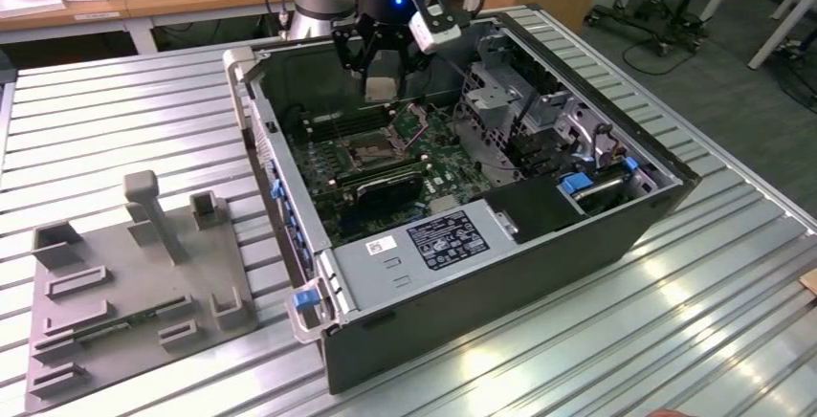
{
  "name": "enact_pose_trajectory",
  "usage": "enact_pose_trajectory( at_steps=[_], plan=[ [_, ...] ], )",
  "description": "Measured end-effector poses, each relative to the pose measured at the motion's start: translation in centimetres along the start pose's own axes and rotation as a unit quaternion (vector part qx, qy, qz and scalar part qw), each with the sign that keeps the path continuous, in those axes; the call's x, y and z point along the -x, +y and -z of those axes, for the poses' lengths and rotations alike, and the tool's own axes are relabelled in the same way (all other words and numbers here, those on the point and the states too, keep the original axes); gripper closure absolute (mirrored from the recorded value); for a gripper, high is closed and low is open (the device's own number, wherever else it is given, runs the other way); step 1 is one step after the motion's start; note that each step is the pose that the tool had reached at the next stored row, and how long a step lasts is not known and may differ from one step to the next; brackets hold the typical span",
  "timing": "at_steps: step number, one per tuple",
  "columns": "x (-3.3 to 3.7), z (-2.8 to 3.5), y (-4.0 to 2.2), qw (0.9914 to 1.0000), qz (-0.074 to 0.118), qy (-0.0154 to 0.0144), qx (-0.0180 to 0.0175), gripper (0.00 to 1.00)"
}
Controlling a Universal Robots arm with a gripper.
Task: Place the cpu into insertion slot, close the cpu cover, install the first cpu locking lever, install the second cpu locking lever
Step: 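Place the cpu into insertion slot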
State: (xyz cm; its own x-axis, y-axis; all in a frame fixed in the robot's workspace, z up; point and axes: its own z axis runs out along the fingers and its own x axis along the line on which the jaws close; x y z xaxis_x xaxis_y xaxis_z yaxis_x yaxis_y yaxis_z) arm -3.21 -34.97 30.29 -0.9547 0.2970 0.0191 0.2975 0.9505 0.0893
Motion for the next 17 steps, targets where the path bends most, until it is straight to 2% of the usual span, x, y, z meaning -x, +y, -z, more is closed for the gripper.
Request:
enact_pose_trajectory(
  at_steps=[6,10,13,17],
  plan=[
    [0.0,-0.01,0.0,1.0,-0.002,-0.0002,0.0,0.46],
    [0.0,-0.07,0.0,0.99957,-0.029,-0.0026,0.0006,0.46],
    [0.0,-0.11,-0.01,0.99843,-0.056,-0.005,0.001,0.46],
    [0.0,-0.12,-0.01,0.99829,-0.058,-0.0052,0.0011,0.46]
  ],
)
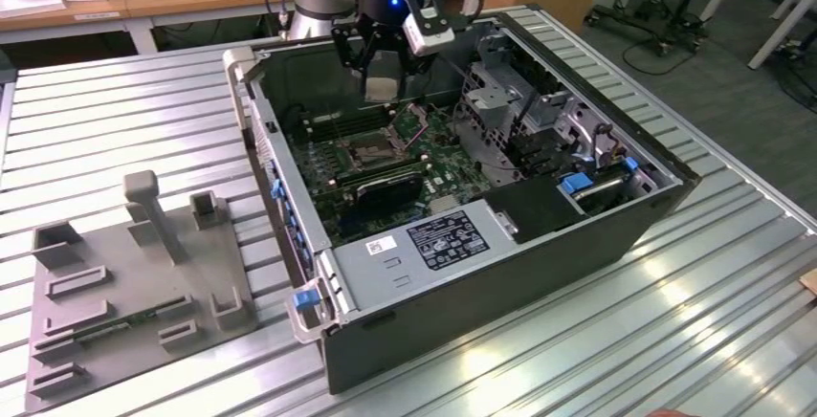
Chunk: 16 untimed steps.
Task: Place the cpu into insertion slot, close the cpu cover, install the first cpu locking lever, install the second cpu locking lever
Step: 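Place the cpu into insertion slot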
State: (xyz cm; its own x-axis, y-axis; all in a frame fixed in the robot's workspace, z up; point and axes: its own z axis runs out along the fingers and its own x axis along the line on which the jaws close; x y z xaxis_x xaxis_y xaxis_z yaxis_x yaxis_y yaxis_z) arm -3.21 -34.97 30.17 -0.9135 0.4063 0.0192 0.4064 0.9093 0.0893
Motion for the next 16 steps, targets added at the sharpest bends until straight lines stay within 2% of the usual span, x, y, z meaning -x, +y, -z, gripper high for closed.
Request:
enact_pose_trajectory(
  at_steps=[4,8,12,14,16],
  plan=[
    [0.0,-0.01,0.0,1.0,-0.003,-0.0003,0.0001,0.46],
    [0.0,-0.07,-0.01,0.99937,-0.035,-0.0032,0.0007,0.46],
    [0.0,-0.15,-0.01,0.9974,-0.072,-0.0064,0.0014,0.46],
    [0.0,-0.19,-0.01,0.99594,-0.09,-0.008,0.0018,0.46],
    [0.0,-0.23,-0.02,0.99407,-0.108,-0.0097,0.0021,0.46]
  ],
)
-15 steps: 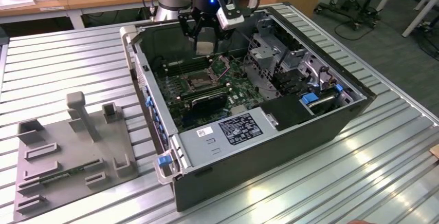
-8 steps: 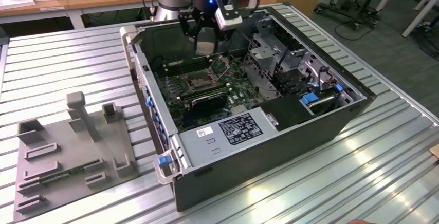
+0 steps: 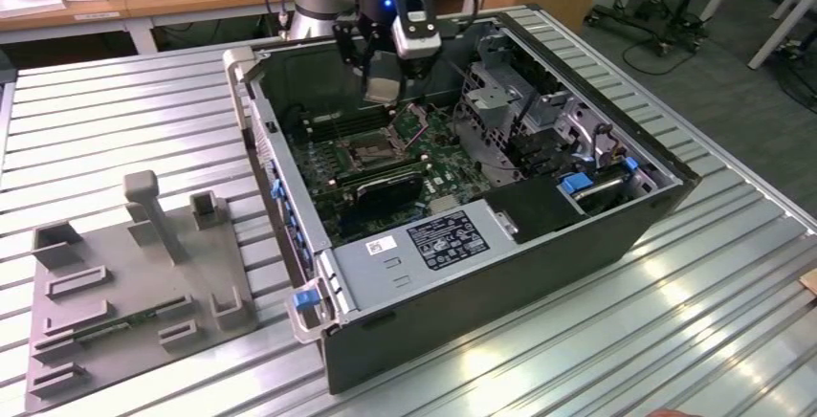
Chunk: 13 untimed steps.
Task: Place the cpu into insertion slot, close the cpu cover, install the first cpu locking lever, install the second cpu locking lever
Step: 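Place the cpu into insertion slot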
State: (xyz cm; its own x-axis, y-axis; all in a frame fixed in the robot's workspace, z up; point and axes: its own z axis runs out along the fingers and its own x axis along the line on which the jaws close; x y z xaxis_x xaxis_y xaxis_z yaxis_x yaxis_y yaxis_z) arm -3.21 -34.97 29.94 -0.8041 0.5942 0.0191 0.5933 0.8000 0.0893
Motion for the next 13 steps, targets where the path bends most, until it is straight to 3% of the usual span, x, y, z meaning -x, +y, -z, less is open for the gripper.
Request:
enact_pose_trajectory(
  at_steps=[3,7,13],
  plan=[
    [0.0,-0.06,-0.01,0.99964,-0.027,-0.0024,0.0005,0.46],
    [0.0,-0.12,-0.02,0.99821,-0.06,-0.0053,0.0011,0.46],
    [-0.01,-0.12,-0.02,0.99817,-0.06,-0.0054,0.0011,0.46]
  ],
)
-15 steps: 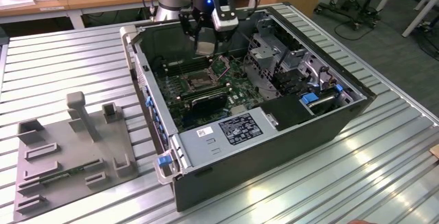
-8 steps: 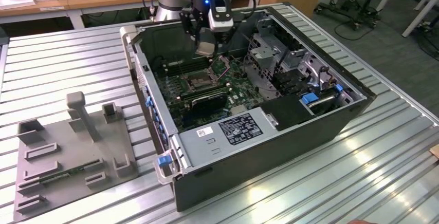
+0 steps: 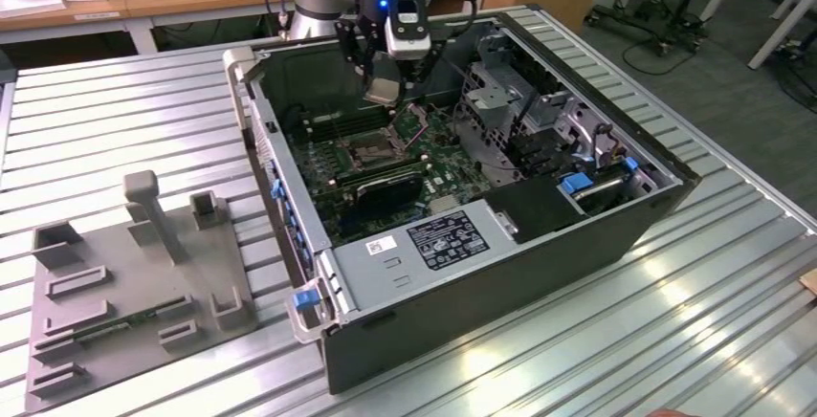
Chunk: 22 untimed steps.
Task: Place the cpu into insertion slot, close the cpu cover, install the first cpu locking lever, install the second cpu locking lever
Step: 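Place the cpu into insertion slot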
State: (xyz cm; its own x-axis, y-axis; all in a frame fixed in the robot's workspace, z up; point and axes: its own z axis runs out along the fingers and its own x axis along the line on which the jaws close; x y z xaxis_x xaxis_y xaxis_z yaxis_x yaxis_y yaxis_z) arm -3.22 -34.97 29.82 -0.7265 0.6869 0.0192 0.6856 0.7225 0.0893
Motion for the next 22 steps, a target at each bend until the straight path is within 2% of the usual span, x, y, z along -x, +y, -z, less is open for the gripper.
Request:
enact_pose_trajectory(
  at_steps=[3,6,8,11,13,18,22],
  plan=[
    [0.0,-0.02,0.0,0.99998,-0.006,-0.0005,0.0002,0.46],
    [0.0,-0.06,0.0,0.99949,-0.032,-0.0028,0.0006,0.46],
    [0.0,-0.1,-0.01,0.99876,-0.05,-0.0044,0.0009,0.46],
    [0.0,-0.16,-0.01,0.99701,-0.077,-0.0069,0.0014,0.46],
    [0.0,-0.2,-0.02,0.99546,-0.095,-0.0085,0.0018,0.46],
    [0.01,-0.28,-0.03,0.99036,-0.138,-0.0124,0.0027,0.46],
    [0.01,-0.29,-0.03,0.99023,-0.139,-0.0124,0.0027,0.46]
  ],
)
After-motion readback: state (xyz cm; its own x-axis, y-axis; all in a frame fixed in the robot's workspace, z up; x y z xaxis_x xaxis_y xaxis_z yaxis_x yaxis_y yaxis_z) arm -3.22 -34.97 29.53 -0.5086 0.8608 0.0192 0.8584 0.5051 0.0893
